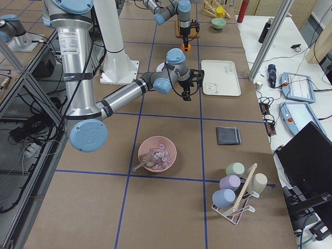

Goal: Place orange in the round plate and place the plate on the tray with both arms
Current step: 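Carry the orange with the left gripper and set it on the white plate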

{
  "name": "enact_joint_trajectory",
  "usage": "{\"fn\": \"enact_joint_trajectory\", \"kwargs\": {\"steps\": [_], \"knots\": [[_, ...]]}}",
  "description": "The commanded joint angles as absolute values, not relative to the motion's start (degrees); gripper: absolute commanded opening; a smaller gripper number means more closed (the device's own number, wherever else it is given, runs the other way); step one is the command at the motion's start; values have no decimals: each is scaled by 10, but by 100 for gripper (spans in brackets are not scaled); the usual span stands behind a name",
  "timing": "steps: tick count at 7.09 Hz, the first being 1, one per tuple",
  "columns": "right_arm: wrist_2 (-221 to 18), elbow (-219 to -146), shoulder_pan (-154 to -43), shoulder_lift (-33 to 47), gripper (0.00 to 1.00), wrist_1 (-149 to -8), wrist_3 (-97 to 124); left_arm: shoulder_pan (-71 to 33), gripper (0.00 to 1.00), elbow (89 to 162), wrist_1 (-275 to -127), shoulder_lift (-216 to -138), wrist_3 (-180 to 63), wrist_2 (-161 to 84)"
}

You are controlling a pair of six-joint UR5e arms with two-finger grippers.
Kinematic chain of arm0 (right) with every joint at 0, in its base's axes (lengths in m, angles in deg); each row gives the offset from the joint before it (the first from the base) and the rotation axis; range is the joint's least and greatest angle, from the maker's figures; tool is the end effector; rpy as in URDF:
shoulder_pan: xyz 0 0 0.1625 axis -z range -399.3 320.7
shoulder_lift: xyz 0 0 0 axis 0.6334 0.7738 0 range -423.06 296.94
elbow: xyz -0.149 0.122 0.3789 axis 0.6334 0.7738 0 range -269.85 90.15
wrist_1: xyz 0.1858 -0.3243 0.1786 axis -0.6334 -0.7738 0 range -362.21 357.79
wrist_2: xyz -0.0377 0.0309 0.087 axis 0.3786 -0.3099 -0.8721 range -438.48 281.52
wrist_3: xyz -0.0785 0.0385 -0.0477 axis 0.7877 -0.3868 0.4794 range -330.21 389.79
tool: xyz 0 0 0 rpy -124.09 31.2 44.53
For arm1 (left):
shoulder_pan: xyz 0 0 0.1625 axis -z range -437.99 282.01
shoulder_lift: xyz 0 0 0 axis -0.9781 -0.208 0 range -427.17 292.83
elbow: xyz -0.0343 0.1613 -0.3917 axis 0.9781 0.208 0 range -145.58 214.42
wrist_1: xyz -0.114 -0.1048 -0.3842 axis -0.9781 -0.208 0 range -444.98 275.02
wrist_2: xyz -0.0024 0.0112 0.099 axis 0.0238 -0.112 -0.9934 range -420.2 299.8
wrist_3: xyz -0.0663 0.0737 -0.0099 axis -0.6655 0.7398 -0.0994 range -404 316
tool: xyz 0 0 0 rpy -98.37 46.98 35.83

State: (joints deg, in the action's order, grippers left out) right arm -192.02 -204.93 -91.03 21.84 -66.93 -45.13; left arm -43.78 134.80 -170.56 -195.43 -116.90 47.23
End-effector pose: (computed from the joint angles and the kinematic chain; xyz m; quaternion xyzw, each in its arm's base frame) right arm -0.2418 -0.4572 0.3583 0.1001 -0.4796 0.1823 0.8525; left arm 0.4877 -0.4567 0.2005 0.0346 0.3961 -0.0799 0.9141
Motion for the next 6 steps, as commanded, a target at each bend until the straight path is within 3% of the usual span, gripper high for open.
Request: {"fn": "enact_joint_trajectory", "kwargs": {"steps": [1,3,4,5,6], "knots": [[-1900,-2050,-891,218,100,-652,-491,-519,0,1305,-1694,-2011,-1247,413],[-1900,-2050,-889,218,100,-651,-491,-555,4,1238,-1701,-2056,-1268,386],[-1901,-2052,-887,218,100,-651,-491,-567,27,1237,-1708,-2053,-1267,385],[-1901,-2053,-886,218,100,-651,-491,-569,66,1222,-1724,-2055,-1267,372],[-1900,-2052,-883,217,100,-651,-491,-570,98,1208,-1745,-2055,-1266,361]]}}
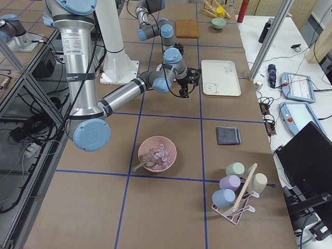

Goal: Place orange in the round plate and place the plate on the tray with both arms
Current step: 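Carry the orange with the left gripper and set it on the white plate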

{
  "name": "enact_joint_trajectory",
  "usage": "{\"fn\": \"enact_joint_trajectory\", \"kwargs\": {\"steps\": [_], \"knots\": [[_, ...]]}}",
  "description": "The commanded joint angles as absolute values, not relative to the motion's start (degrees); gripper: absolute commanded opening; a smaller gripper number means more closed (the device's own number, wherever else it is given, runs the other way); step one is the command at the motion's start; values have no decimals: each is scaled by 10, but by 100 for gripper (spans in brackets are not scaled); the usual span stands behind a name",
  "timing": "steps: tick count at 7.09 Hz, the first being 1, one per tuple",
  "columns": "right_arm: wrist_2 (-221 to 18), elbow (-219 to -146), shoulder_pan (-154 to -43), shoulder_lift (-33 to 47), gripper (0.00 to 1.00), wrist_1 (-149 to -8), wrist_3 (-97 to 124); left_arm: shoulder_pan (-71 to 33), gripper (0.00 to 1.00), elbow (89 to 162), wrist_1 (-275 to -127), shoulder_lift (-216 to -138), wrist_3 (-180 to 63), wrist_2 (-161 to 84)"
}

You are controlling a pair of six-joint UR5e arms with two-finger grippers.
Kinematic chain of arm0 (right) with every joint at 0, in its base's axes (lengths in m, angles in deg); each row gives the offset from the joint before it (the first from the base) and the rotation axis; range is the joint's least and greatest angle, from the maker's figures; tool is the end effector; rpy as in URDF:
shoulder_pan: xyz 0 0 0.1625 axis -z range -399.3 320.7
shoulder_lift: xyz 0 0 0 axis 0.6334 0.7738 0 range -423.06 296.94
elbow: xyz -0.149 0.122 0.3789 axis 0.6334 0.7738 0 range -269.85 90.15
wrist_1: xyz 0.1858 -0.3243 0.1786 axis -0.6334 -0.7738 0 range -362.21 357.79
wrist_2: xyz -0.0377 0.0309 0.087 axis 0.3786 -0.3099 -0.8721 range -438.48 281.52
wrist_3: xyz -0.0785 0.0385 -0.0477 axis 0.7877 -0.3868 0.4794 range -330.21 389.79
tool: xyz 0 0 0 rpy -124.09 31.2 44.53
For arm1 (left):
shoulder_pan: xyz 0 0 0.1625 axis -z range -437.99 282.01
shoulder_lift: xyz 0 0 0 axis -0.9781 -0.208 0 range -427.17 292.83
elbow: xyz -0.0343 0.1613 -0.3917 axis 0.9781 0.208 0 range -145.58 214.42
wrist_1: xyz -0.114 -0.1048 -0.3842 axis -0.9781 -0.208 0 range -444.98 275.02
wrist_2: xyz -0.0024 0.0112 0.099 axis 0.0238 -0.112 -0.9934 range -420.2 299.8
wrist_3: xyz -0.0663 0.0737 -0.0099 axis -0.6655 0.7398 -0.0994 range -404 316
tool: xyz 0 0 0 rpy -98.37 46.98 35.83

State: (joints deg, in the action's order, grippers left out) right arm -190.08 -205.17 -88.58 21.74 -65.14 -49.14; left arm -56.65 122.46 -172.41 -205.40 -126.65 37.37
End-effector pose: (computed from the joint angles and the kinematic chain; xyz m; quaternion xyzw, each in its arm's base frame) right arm -0.2584 -0.4480 0.3520 0.0959 -0.4915 0.1964 0.8430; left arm 0.6347 -0.3771 0.1648 0.0328 0.3749 -0.0884 0.9223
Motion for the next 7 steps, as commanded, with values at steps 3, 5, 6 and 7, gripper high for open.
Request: {"fn": "enact_joint_trajectory", "kwargs": {"steps": [3,5,6,7], "knots": [[-1900,-2052,-879,213,100,-619,-521,-558,99,1264,-1753,-2046,-1255,363],[-1896,-2053,-869,213,100,-587,-575,-446,99,1371,-1694,-1964,-1119,454],[-1857,-2053,-845,212,99,-572,-623,-380,99,1384,-1690,-1914,-1017,484],[-1804,-2054,-808,192,98,-571,-679,-319,99,1382,-1689,-1881,-892,501]]}}
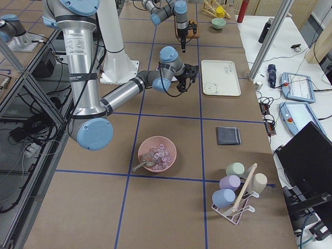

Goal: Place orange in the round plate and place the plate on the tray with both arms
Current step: 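Withdraw the left arm while the right gripper moves toward the plate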

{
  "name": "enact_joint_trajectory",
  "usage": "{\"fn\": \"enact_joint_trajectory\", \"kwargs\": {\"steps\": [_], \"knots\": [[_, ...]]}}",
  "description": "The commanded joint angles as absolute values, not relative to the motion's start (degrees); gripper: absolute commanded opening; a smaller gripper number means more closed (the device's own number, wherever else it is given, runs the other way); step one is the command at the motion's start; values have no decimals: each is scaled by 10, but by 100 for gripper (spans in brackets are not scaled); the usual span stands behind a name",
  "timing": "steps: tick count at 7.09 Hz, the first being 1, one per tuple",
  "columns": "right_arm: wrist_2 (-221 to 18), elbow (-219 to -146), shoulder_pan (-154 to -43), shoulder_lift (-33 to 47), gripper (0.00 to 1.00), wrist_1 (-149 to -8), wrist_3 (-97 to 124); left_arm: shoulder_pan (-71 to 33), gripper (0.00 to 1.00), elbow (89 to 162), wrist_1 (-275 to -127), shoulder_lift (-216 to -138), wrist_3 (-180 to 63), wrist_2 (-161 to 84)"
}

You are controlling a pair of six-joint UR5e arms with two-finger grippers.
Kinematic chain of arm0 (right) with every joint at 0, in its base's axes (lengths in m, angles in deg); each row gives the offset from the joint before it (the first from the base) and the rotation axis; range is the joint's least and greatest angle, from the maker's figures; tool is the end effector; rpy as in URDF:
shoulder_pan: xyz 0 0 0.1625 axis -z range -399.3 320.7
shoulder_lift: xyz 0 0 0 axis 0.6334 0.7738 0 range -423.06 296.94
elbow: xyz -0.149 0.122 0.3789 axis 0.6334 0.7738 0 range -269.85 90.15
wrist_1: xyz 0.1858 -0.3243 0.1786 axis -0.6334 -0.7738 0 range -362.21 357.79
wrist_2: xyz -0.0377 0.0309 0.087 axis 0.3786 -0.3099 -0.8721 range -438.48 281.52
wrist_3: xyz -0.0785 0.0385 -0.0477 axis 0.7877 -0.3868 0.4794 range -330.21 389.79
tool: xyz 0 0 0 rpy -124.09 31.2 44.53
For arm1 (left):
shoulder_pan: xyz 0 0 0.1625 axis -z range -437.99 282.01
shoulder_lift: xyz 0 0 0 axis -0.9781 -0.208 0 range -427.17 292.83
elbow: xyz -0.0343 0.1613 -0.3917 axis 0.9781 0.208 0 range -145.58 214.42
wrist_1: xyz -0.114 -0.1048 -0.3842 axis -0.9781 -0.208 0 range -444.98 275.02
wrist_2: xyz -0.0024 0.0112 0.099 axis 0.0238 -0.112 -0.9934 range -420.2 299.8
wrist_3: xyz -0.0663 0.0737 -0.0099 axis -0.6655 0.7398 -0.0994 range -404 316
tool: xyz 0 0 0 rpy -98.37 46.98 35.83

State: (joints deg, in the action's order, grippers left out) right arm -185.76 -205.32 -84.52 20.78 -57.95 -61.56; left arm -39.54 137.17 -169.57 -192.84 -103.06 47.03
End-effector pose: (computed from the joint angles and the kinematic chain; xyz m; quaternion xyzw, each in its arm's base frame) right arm -0.2838 -0.4330 0.3272 0.0839 -0.5458 0.2529 0.7944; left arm 0.4413 -0.4830 0.2160 0.0918 0.3772 -0.0055 0.9215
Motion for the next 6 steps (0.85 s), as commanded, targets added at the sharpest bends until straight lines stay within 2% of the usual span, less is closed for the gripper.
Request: {"fn": "enact_joint_trajectory", "kwargs": {"steps": [1,4,6], "knots": [[-1746,-2054,-764,174,98,-571,-730,-270,99,1380,-1688,-1855,-801,516],[-1575,-2071,-630,163,97,-571,-798,-120,99,1359,-1689,-1756,-560,570],[-1528,-2074,-577,163,97,-571,-808,-31,99,1316,-1700,-1695,-394,570]]}}
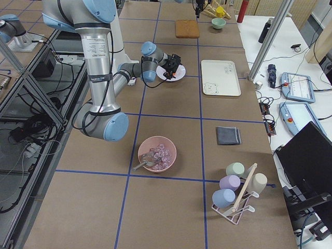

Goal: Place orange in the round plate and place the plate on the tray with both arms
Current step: 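Withdraw the left arm while the right gripper moves toward the plate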

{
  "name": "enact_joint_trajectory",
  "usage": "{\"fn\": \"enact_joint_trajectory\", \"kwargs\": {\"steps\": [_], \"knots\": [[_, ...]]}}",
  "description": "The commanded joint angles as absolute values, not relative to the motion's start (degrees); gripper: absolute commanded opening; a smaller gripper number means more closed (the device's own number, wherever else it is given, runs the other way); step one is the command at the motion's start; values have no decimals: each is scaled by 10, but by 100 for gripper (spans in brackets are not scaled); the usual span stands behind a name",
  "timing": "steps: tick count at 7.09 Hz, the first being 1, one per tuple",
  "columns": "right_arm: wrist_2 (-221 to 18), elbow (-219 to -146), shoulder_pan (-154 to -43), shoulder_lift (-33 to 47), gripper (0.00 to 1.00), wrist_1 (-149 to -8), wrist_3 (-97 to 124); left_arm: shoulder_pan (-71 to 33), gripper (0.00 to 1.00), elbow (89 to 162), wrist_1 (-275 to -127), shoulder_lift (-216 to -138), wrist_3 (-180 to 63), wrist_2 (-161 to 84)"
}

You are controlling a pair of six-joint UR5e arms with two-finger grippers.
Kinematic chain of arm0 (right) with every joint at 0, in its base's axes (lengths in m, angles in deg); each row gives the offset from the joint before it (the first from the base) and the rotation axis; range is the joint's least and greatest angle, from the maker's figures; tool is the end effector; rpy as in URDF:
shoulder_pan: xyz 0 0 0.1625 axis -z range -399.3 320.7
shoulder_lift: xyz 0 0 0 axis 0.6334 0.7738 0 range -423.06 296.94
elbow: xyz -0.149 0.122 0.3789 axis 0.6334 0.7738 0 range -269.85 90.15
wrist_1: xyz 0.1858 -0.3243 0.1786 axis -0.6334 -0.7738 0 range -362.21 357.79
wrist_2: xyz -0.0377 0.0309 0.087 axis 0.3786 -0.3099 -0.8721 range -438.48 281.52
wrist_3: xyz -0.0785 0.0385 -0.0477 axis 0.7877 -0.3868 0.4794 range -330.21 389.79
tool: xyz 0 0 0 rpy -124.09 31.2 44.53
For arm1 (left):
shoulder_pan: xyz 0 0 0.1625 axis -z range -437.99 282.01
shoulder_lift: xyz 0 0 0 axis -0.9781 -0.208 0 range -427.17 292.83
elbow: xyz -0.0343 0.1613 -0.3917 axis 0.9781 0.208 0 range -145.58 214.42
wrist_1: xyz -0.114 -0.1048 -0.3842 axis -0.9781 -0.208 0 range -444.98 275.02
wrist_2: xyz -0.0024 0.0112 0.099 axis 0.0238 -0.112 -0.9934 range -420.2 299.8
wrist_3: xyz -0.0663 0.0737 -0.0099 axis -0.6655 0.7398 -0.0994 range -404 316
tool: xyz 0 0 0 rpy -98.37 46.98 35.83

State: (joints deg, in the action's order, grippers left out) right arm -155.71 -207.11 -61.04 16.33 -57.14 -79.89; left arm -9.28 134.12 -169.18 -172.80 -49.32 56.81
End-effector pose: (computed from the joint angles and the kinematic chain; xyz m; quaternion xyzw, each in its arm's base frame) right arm -0.4164 -0.3331 0.2726 0.1001 -0.5890 0.3444 0.7242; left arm 0.1331 -0.5842 0.4544 0.1075 0.2619 0.1723 0.9435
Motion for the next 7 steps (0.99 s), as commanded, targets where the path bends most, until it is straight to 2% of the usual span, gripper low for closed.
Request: {"fn": "enact_joint_trajectory", "kwargs": {"steps": [1,3,6,7], "knots": [[-1493,-2075,-548,163,97,-571,-815,28,99,1301,-1714,-1676,-380,606],[-1444,-2072,-500,163,95,-570,-851,131,99,1189,-1770,-1645,-288,750],[-1352,-2034,-415,159,75,-567,-941,145,99,1185,-1774,-1632,-284,752],[-1342,-1995,-411,124,71,-568,-954,145,99,1186,-1774,-1628,-284,752]]}}
